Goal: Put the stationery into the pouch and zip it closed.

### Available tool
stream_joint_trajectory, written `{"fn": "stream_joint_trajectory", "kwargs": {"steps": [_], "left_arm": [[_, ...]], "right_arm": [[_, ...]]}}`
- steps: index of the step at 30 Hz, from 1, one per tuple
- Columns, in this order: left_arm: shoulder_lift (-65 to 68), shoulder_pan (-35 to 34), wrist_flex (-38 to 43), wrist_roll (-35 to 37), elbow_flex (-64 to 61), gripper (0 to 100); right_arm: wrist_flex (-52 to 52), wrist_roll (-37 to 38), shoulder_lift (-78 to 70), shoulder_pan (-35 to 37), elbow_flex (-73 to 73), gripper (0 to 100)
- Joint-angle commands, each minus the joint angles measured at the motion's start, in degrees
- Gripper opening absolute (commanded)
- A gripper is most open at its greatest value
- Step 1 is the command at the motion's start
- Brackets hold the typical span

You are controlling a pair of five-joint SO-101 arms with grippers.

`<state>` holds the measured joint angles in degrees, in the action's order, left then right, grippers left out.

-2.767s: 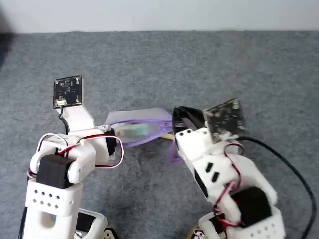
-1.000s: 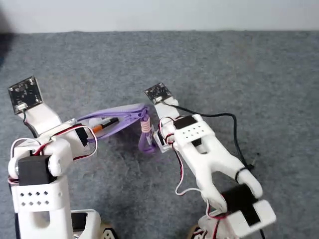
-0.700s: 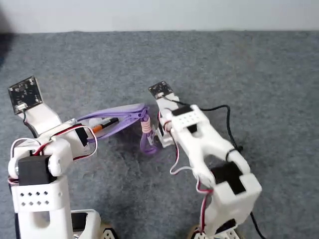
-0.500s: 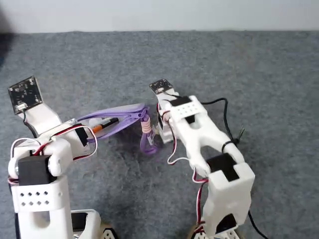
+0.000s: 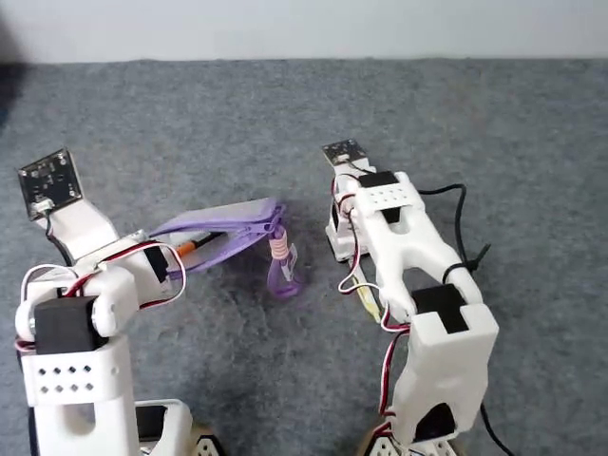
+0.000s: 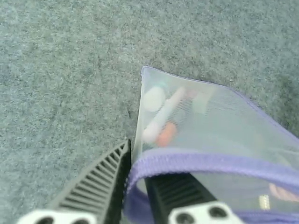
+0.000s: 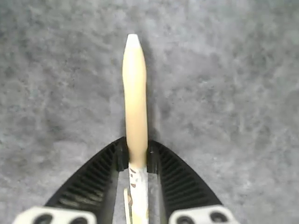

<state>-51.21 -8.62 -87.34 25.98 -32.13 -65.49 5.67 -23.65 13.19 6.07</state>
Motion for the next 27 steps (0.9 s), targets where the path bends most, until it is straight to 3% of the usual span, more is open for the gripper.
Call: {"fn": "stream_joint_trajectory", "kwargs": {"steps": [1,15,21,27], "left_arm": [[-0.44,0.0,-0.09,0.7,3.3,1],[0.09,14.42,-1.67,0.7,6.37,1],[0.18,16.88,-1.58,0.79,6.29,1],[5.98,17.14,-1.49,0.79,7.52,1]], "right_arm": [[-4.09,0.0,5.23,-2.07,-1.05,0.8],[-18.86,-3.87,43.91,-1.27,-0.79,0.8],[-23.25,-7.21,60.79,5.32,-0.79,0.8],[-17.01,-12.75,71.87,13.49,-0.7,0.8]]}}
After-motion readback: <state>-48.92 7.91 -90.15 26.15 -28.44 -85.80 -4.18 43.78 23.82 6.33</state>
